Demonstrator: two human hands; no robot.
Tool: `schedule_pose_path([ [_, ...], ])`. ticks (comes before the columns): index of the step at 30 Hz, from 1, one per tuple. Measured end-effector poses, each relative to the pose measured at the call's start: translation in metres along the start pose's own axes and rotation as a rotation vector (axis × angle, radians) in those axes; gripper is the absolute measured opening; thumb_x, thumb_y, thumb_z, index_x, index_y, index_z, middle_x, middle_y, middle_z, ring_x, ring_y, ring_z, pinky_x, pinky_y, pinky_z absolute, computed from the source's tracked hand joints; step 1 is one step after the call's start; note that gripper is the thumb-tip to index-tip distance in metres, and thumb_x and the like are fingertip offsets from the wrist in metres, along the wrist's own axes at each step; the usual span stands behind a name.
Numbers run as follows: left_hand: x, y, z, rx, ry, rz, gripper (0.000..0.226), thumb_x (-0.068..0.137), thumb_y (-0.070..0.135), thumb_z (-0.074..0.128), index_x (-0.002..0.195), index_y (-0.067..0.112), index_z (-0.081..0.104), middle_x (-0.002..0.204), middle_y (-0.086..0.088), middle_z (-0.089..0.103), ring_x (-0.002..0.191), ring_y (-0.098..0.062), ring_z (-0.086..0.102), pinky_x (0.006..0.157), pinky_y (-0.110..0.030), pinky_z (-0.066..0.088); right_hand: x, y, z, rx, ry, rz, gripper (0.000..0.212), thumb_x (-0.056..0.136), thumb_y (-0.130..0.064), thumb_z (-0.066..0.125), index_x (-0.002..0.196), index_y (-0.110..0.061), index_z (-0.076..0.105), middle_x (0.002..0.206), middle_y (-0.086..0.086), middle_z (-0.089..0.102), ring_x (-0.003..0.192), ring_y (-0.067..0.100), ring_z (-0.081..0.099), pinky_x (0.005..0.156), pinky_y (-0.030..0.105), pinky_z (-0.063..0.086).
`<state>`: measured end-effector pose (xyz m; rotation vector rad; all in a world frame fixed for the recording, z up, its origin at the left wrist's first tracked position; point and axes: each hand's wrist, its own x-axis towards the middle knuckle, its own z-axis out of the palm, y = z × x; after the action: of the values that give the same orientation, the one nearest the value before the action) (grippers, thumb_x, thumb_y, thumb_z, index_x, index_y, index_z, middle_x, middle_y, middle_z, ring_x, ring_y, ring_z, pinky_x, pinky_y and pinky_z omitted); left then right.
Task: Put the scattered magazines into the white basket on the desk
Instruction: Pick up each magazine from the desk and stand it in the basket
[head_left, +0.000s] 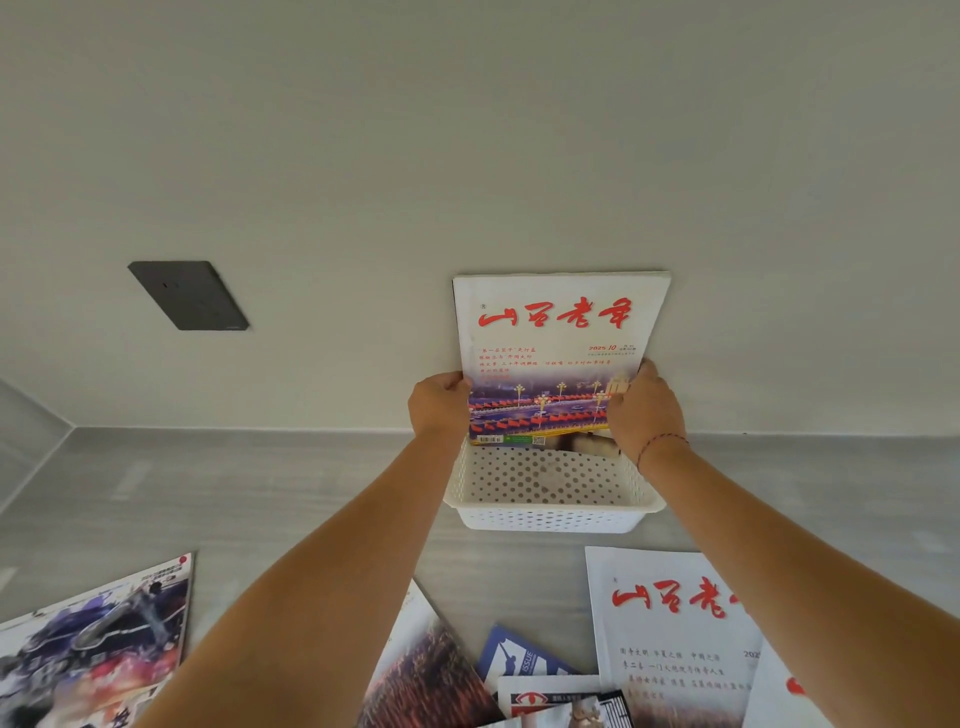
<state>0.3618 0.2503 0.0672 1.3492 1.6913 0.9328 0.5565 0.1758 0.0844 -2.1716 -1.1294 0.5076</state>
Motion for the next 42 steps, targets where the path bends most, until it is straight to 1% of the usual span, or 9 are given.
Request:
schedule_pose_path([
  [5,-0.001,0.000,-0.007,-0.020,0.021,-0.033,0.023,0.090,0.017,0.054,0.107,0.012,0.069,0.105,-0.007,0.071,0.066,-0.010,0.056,0.057,-0.015,0.041,-0.002,0.000,-0.005,0.018,-0.014,0.015,0.041,0.089,-0.009,0.052,0.127,-0.006,0.038,0.123,0.017,0.055,0.106,0.034,0.059,0.086,0.043,0.054],
  [8,-0.005,-0.001,-0.014,-0.012,0.016,-0.071,0.031,0.091,0.019,0.055,0.120,0.011,0.062,0.121,-0.006,0.065,0.092,-0.019,0.062,0.080,-0.023,0.045,-0.004,0.000,-0.009,0.014,-0.003,0.024,0.037,0.089,-0.008,0.052,0.124,-0.005,0.039,0.121,0.018,0.056,0.104,0.034,0.059,0.082,0.040,0.053],
  [14,-0.039,-0.046,-0.055,0.062,-0.016,-0.057,0.042,0.090,0.026,0.057,0.128,0.010,0.054,0.129,-0.007,0.060,0.119,-0.023,0.055,0.101,-0.031,0.039,-0.039,0.006,-0.006,0.057,0.104,-0.005,0.045,0.086,-0.008,0.054,0.127,-0.006,0.038,0.125,0.018,0.047,0.110,0.035,0.052,0.083,0.040,0.047],
  [17,-0.069,-0.098,-0.097,0.112,0.037,-0.118,0.043,0.090,0.028,0.058,0.129,0.011,0.054,0.130,-0.008,0.058,0.119,-0.023,0.054,0.100,-0.031,0.038,-0.087,0.003,0.018,0.053,0.142,-0.077,0.044,0.081,-0.007,0.060,0.123,-0.009,0.045,0.125,0.014,0.046,0.108,0.033,0.053,0.088,0.043,0.049],
  [26,-0.153,-0.231,-0.266,0.119,0.497,-0.389,0.030,0.090,0.021,0.055,0.117,0.009,0.062,0.116,-0.015,0.066,0.097,-0.031,0.063,0.083,-0.042,0.052,-0.242,-0.075,0.142,0.114,-0.171,-0.384,0.043,0.078,-0.005,0.063,0.119,-0.008,0.050,0.125,0.010,0.048,0.118,0.026,0.047,0.098,0.035,0.043],
  [30,-0.184,-0.271,-0.317,-0.091,0.687,-0.626,0.036,0.086,0.023,0.062,0.118,0.006,0.059,0.118,-0.021,0.062,0.104,-0.036,0.059,0.094,-0.044,0.047,-0.302,-0.112,0.194,0.051,-0.580,-0.562,0.049,0.082,-0.008,0.059,0.129,-0.011,0.045,0.136,0.007,0.042,0.127,0.023,0.043,0.106,0.028,0.035],
  [33,-0.197,-0.293,-0.341,-0.275,0.700,-0.757,0.042,0.086,0.026,0.063,0.118,0.000,0.057,0.117,-0.022,0.063,0.107,-0.037,0.060,0.097,-0.046,0.046,-0.343,-0.128,0.229,-0.048,-0.825,-0.739,0.060,0.084,-0.011,0.055,0.141,-0.020,0.035,0.150,0.001,0.029,0.137,0.018,0.032,0.113,0.026,0.026],
  [37,-0.202,-0.305,-0.362,-0.691,0.665,-0.830,0.045,0.086,0.022,0.064,0.123,-0.002,0.054,0.119,-0.020,0.062,0.109,-0.032,0.061,0.096,-0.039,0.048,-0.378,-0.133,0.259,-0.243,-0.931,-0.800,0.065,0.088,-0.023,0.053,0.146,-0.029,0.023,0.158,-0.006,0.013,0.144,0.015,0.017,0.118,0.032,0.019],
  [42,-0.202,-0.308,-0.373,-1.065,0.624,-0.811,0.035,0.087,0.017,0.063,0.118,0.001,0.056,0.105,-0.013,0.066,0.089,-0.023,0.065,0.077,-0.026,0.052,-0.394,-0.125,0.273,-0.348,-0.909,-0.795,0.063,0.089,-0.023,0.053,0.145,-0.028,0.026,0.156,-0.007,0.021,0.144,0.014,0.016,0.119,0.032,0.011],
])
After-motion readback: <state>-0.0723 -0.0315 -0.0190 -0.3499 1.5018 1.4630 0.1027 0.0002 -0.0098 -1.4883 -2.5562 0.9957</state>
